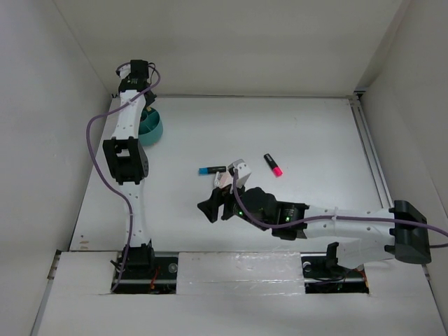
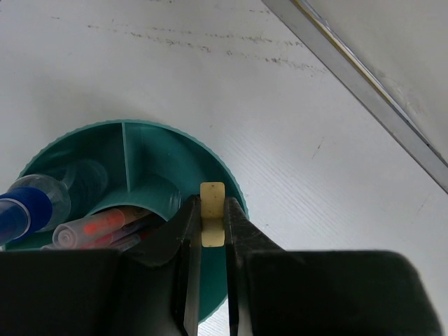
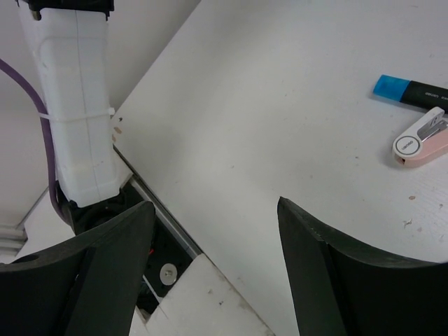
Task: Sort the stationery into containers
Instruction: Place the stationery in the storage box.
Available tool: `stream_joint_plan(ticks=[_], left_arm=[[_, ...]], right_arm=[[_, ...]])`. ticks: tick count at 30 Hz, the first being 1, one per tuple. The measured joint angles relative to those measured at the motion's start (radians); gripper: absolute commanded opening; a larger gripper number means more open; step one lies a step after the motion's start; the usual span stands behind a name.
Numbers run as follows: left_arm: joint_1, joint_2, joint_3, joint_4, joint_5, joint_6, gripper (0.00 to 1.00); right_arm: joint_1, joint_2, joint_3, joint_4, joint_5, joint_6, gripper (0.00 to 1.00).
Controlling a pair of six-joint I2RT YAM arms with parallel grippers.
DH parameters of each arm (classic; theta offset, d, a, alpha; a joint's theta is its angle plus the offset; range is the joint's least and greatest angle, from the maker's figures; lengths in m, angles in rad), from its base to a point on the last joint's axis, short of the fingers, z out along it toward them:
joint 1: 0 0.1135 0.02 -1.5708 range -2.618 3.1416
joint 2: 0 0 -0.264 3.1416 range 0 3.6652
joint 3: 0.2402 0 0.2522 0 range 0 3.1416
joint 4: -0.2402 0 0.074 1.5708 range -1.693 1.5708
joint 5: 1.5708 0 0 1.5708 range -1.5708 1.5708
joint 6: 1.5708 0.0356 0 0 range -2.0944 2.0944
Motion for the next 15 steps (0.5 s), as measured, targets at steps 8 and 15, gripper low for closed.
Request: stream_joint_plan(ticks=[8, 15], left_arm=[[0.0, 0.0, 0.0, 0.003, -0.003, -0.001, 0.22], [0.0, 0.0, -0.002, 0.009, -0.003, -0.001, 0.28]], right_arm=[[0.0, -0.005, -0.007, -0.002, 0.014, 0.0, 0.77], [0.001, -0.009, -0.011, -0.003, 0.016, 0.0, 0.77]])
